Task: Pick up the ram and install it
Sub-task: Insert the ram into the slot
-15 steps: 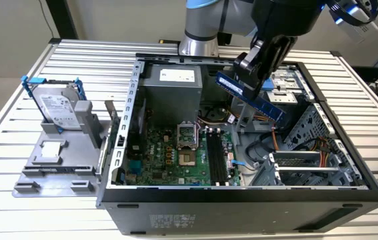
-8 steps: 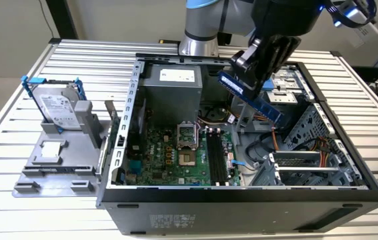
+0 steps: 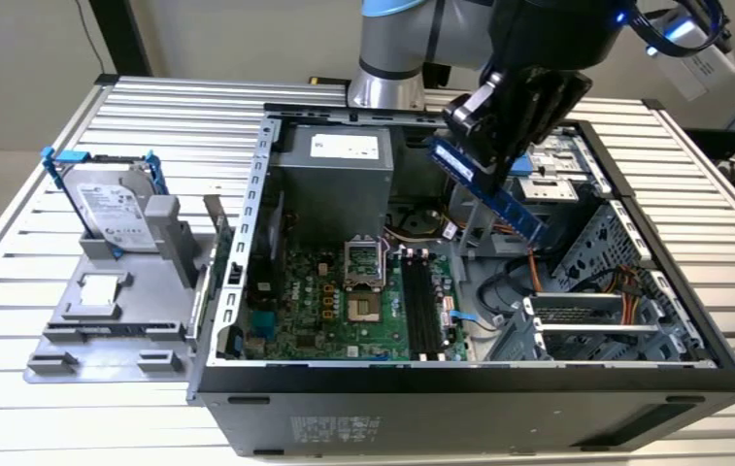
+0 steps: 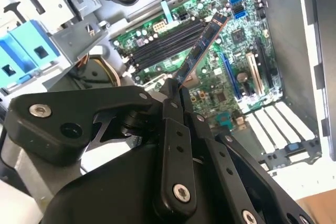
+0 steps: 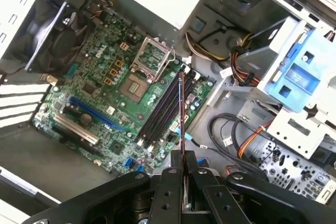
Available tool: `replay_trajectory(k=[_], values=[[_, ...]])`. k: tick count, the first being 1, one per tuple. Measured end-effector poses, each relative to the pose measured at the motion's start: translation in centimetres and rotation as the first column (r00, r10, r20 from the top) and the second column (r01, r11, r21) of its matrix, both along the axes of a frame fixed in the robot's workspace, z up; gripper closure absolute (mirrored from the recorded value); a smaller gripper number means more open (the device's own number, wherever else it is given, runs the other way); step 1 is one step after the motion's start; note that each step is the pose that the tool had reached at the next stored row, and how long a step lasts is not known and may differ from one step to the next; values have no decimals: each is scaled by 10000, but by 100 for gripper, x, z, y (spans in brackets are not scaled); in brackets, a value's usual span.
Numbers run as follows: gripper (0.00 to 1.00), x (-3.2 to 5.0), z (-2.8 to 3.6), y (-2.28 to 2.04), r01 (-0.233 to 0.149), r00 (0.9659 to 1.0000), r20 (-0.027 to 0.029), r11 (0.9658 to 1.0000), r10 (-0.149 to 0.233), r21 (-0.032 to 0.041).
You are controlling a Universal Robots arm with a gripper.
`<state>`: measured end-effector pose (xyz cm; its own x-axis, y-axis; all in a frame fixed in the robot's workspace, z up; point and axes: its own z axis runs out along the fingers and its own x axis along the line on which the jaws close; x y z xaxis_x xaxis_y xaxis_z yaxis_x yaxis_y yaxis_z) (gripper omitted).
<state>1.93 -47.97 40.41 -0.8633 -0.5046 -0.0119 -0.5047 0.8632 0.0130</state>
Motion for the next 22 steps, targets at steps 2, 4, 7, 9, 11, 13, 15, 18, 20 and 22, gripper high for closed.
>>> replay_trajectory(k=[2,4,7,9,11,13,15,18,20,22], values=[[100,0,1,0,257,9997,-1,9997,-257,-2],[100,0,1,0,509,9987,0,9987,-509,-2],[100,0,1,0,882,9961,0,9961,-882,-1],[100,0,0,0,1167,9932,0,9932,-1167,-1],[100,0,0,-1,1485,9889,0,9889,-1485,-2],[100,0,-2,0,1798,9837,0,9837,-1798,0],[100,0,-3,0,2112,9774,0,9774,-2112,-1],[100,0,-9,0,2630,9648,0,9648,-2630,-1],[100,0,-14,0,2984,9545,0,9545,-2984,-1],[100,0,-18,0,3315,9435,0,9435,-3315,-1]])
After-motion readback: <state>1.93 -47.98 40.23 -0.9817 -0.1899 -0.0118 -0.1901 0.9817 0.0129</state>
